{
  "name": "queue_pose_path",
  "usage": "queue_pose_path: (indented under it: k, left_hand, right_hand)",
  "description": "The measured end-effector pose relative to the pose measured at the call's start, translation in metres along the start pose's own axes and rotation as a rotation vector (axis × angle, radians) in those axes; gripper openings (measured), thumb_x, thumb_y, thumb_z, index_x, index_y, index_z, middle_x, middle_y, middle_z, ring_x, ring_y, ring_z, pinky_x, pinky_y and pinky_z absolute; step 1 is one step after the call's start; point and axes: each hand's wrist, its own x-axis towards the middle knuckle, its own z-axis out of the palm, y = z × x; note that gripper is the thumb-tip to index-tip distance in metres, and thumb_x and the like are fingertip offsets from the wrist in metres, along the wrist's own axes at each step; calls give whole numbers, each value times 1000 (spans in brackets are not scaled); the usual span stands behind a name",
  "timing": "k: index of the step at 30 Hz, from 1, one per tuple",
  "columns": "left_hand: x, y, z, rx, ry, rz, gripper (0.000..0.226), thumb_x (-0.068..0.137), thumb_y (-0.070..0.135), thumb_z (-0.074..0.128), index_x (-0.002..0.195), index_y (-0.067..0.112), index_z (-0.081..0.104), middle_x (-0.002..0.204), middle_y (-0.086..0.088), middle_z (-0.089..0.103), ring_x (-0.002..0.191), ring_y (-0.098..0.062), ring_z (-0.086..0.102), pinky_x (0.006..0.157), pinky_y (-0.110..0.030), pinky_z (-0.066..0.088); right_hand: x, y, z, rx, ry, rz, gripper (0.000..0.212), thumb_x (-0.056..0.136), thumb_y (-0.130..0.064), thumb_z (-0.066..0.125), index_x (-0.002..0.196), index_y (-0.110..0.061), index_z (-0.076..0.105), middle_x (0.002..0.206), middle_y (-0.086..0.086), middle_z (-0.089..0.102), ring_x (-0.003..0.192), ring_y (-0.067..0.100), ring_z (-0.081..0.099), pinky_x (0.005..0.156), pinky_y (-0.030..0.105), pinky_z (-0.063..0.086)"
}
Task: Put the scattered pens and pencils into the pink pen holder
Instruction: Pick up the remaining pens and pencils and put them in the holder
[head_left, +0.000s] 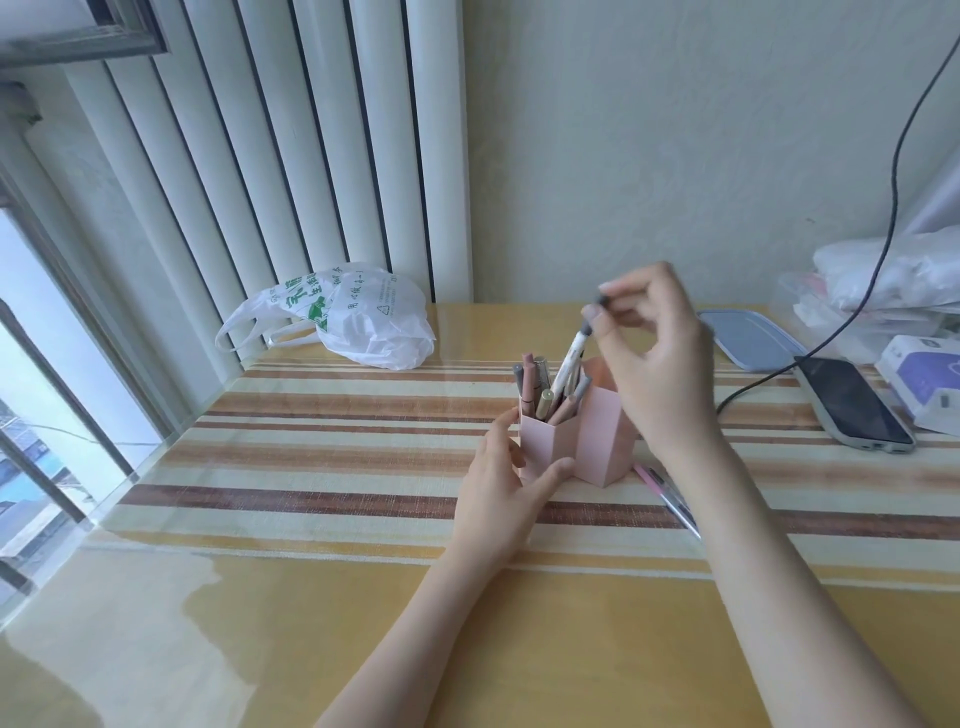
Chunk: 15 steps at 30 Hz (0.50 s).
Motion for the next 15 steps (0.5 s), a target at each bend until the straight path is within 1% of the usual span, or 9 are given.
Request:
queue_pose_path:
  k: [2, 3, 4, 6, 9, 11, 12, 14, 15]
  left_hand:
    - [1, 0, 1, 16, -6, -7, 76, 76, 47, 69, 139, 23, 33, 95, 6, 49, 78, -15, 48, 71, -27, 39]
    - [1, 0, 1, 20, -10, -8, 77, 77, 46, 69, 140, 23, 32, 97, 5, 49, 80, -15, 48, 72, -27, 39]
    - [1, 0, 1, 20, -13, -10, 78, 77, 46, 69, 141, 23, 31, 100, 4, 50, 82, -15, 48, 73, -27, 39]
    - [0, -1, 1, 18, -16, -14, 78, 77, 45, 69, 141, 24, 29, 108, 0, 52, 87, -16, 48, 75, -27, 38]
    - [0, 0, 2, 30, -17, -3, 78, 78, 44, 68, 142, 22, 28, 112, -2, 51, 91, -15, 48, 76, -25, 37]
    - [0, 1, 2, 42, -16, 8, 77, 79, 44, 67, 142, 22, 28, 112, -1, 51, 89, -13, 45, 74, -24, 35]
    - [-1, 1, 1, 48, -16, 16, 76, 80, 43, 67, 141, 21, 29, 113, -2, 51, 89, -12, 45, 73, -24, 35]
    - [-2, 3, 0, 61, -15, 31, 71, 80, 42, 66, 137, 22, 30, 113, -1, 52, 90, -12, 45, 71, -27, 36]
    - [-3, 4, 0, 64, -10, 40, 67, 80, 40, 67, 134, 22, 31, 110, 0, 52, 90, -13, 46, 70, -29, 38]
  right_hand:
    - [-6, 10, 8, -147, -199, -20, 8, 86, -21, 61, 85, -15, 57, 77, -5, 65, 79, 18, 64, 75, 36, 51]
    - [-10, 13, 12, -235, -283, -23, 15, 86, -31, 56, 81, -17, 57, 74, -7, 63, 81, 19, 61, 76, 39, 48]
    - [-13, 17, 14, -311, -334, -21, 25, 85, -41, 49, 78, -19, 58, 69, -10, 60, 81, 19, 58, 77, 38, 42]
    - [-16, 19, 16, -365, -327, -18, 40, 85, -49, 40, 75, -18, 61, 69, -13, 60, 84, 19, 56, 78, 35, 37]
    - [-14, 21, 15, -360, -301, -6, 47, 89, -49, 40, 79, -14, 69, 90, -8, 71, 93, 23, 57, 83, 40, 43]
    - [-11, 21, 12, -264, -332, 66, 43, 92, -45, 42, 82, -16, 73, 99, -7, 70, 101, 22, 56, 89, 40, 44]
    - [-9, 23, 9, -180, -334, 115, 39, 94, -40, 43, 83, -17, 74, 99, -7, 69, 104, 21, 57, 91, 36, 44]
    - [-6, 24, -1, -33, -289, 197, 30, 98, -30, 44, 91, -18, 71, 99, -7, 68, 106, 17, 60, 89, 26, 45]
    - [-4, 25, -8, -4, -239, 234, 27, 99, -28, 44, 95, -18, 68, 100, -6, 68, 104, 15, 61, 88, 24, 46]
